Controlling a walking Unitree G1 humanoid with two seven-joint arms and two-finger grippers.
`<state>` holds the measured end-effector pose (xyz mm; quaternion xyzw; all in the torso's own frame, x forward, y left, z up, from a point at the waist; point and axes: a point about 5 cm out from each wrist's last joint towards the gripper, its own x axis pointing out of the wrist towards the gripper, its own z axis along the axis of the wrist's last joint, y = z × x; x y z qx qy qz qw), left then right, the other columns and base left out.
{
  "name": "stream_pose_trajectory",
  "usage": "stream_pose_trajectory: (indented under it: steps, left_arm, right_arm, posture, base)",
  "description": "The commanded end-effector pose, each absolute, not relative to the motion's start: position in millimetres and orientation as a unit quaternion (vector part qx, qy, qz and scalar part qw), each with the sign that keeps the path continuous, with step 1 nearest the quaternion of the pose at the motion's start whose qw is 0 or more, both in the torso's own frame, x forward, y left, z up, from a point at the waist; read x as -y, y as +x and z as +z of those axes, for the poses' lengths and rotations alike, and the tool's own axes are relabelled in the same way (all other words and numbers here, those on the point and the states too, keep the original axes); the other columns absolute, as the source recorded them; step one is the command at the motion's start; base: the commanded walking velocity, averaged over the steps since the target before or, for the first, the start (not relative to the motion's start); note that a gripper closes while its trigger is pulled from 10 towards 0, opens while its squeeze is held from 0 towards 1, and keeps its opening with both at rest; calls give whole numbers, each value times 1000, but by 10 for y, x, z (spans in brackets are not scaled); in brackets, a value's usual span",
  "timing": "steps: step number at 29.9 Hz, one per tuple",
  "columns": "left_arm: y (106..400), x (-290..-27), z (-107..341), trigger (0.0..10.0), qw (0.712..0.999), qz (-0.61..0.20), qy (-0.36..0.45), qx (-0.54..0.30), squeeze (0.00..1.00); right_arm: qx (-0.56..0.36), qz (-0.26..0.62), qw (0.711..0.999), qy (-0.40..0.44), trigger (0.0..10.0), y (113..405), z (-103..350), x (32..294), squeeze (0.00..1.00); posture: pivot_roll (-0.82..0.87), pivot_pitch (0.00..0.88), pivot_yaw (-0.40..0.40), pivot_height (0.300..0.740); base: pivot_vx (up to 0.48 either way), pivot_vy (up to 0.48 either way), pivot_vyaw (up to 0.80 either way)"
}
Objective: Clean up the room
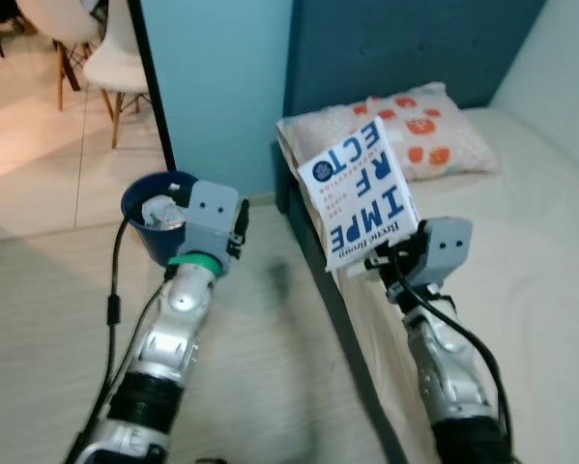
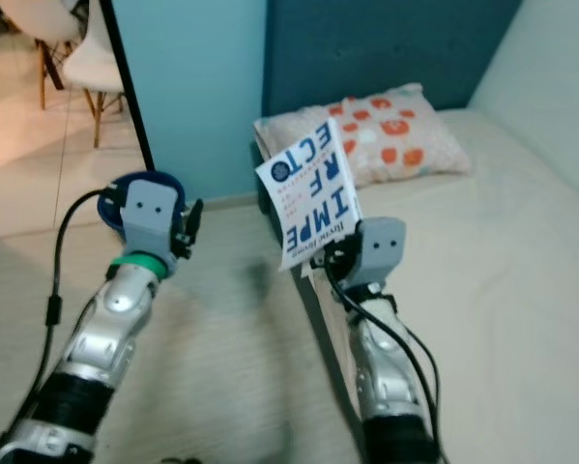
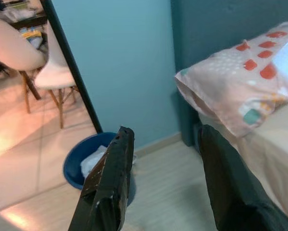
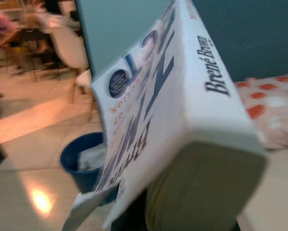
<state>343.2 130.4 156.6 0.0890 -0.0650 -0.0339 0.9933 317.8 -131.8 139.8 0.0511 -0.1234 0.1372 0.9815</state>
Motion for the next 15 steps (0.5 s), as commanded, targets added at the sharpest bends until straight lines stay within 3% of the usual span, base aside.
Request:
stream_pose_trajectory:
  steps: [1,7,15]
  left_arm:
    - [3417,-1165,1527,10000,992,-57,90,62,0]
    - [3420,-1163,1525,10000,992,-57,91,63,0]
    - [3421,-1159,1519,10000,992,-60,92,63,0]
  right_arm:
    - [135,115,983,47,10000,3171,1425,1444,0]
    - [133,111,984,47,10000,3173,1422,1457,0]
    - [129,106,985,50,10000,3176,1413,1474,0]
  posture:
    - [-101,20,8,740]
    - [-101,20,8,740]
    - [-104,18,8,740]
  base:
    - [465,0,0]
    - [465,0,0]
    - [466,0,-755]
